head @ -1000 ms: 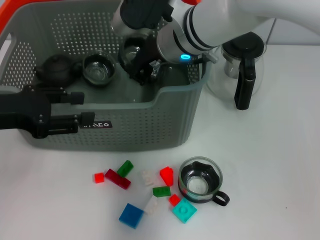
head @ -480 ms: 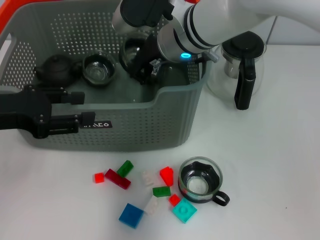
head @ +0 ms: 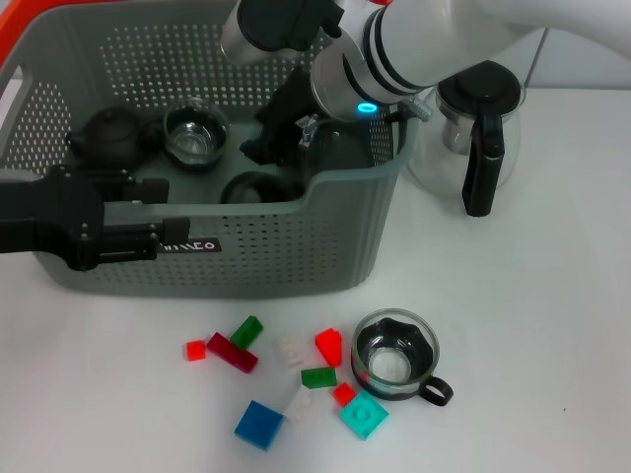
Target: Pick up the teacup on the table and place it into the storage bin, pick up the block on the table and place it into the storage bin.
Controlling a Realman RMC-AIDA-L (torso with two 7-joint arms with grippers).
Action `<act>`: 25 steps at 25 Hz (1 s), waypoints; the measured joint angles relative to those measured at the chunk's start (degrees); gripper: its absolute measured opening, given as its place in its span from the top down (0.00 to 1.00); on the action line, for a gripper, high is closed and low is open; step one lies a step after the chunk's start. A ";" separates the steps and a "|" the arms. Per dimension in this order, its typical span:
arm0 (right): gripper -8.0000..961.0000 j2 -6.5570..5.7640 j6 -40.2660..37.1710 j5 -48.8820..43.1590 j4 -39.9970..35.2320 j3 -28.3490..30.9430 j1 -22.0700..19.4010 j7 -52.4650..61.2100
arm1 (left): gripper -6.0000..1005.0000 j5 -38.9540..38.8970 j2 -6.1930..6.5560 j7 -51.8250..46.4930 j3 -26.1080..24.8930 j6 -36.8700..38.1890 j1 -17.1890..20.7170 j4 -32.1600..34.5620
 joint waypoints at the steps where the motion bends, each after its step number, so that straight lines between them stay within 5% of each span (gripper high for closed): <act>1: 0.71 -0.01 0.00 -0.04 -0.03 0.02 0.00 0.04 | 0.37 0.00 0.00 0.01 0.00 -0.04 0.00 0.00; 7: 0.47 -0.83 -2.17 -2.17 -5.76 1.96 -1.42 3.66 | 0.37 0.00 -0.10 0.02 0.00 -0.44 0.09 -0.10; 13: 0.46 -0.62 -13.50 -11.79 -22.80 13.66 -6.52 9.53 | 0.37 0.00 -0.10 0.05 0.00 -0.46 0.00 -0.10; 25: 0.47 -1.24 -45.68 -7.72 -50.88 29.62 -12.86 15.83 | 0.37 0.01 0.19 0.06 0.01 -1.78 -0.26 -1.31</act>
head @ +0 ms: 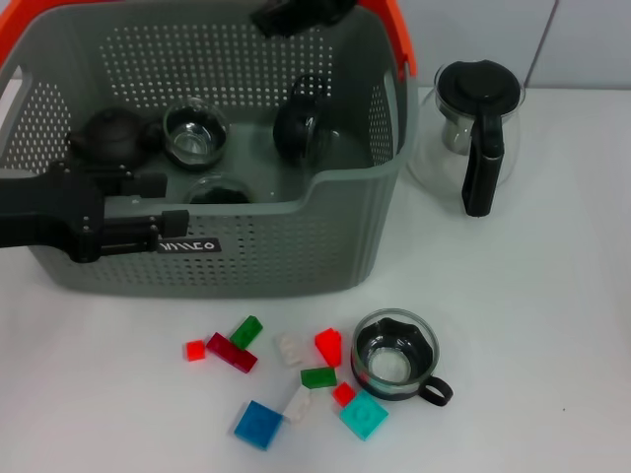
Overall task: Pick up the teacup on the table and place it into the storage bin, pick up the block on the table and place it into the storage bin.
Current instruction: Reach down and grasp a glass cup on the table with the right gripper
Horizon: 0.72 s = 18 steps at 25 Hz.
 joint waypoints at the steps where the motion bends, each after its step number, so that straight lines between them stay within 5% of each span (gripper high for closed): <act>1: 0.47 -0.04 -3.07 0.04 -1.37 1.47 0.07 0.79 | 0.37 0.00 0.05 0.00 -0.01 -0.28 -0.02 -0.26; 8: 0.47 -0.76 -17.00 0.15 -2.56 7.64 0.95 5.04 | 0.37 0.00 0.09 -0.14 0.40 -1.05 -0.26 -0.86; 18: 0.47 -1.21 -25.50 0.90 -0.30 6.08 0.54 7.65 | 0.37 0.09 0.16 -0.45 0.43 -1.05 -0.67 -0.89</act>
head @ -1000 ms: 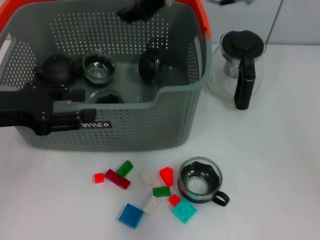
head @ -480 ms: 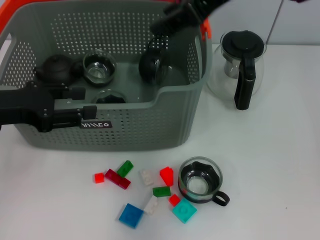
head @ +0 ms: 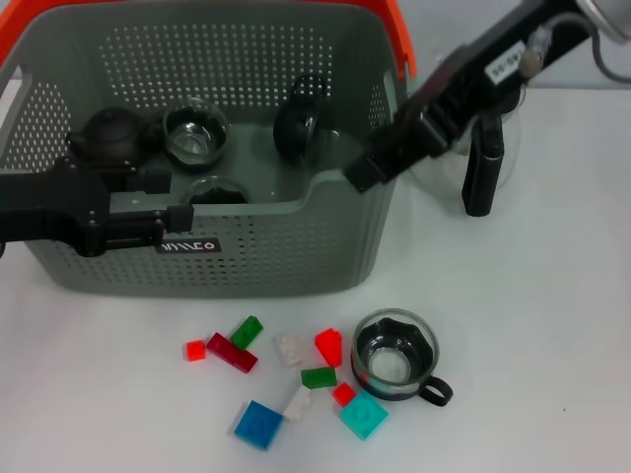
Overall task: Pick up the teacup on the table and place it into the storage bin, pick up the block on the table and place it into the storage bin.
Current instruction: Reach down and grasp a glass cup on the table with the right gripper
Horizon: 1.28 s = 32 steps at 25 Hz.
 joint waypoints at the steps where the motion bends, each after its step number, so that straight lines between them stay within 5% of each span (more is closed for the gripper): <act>1: 0.47 -0.05 -0.02 0.24 0.74 -0.22 -0.05 0.08 | 0.37 0.02 0.00 0.01 0.00 0.01 -0.02 -0.01; 15: 0.47 -0.57 0.18 -1.91 13.54 -7.12 1.87 -5.61 | 0.37 0.09 0.00 0.25 0.00 0.03 -0.19 -0.06; 25: 0.47 1.89 1.27 -7.27 15.69 -15.25 2.79 -13.38 | 0.37 0.09 -0.11 0.30 0.00 0.05 -0.19 -0.09; 32: 0.47 2.09 4.78 -7.51 16.37 -22.09 1.99 -15.32 | 0.37 0.09 -0.14 0.44 0.00 0.03 -0.25 -0.09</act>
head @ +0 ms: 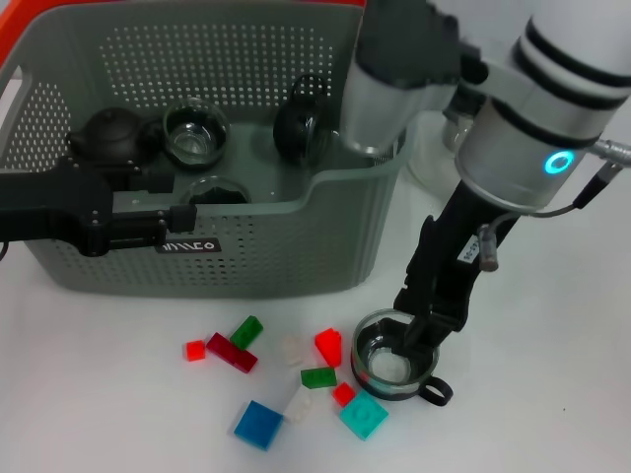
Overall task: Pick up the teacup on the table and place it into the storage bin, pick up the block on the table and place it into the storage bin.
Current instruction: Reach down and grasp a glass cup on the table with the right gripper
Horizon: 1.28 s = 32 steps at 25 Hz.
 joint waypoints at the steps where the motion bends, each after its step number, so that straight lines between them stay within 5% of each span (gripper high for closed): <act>1: 0.47 0.00 0.00 0.00 0.00 0.00 0.00 0.00 | 0.37 0.00 0.01 0.00 0.00 -0.01 0.00 0.00; 13: 0.47 0.00 6.87 -0.28 1.01 -8.64 -0.70 -4.18 | 0.37 0.00 0.06 0.02 -0.14 -0.26 -0.30 -0.06; 32: 0.47 0.32 17.74 -3.83 11.13 -12.77 -0.42 -5.69 | 0.37 0.00 0.14 0.02 -0.16 -1.18 -0.82 -0.79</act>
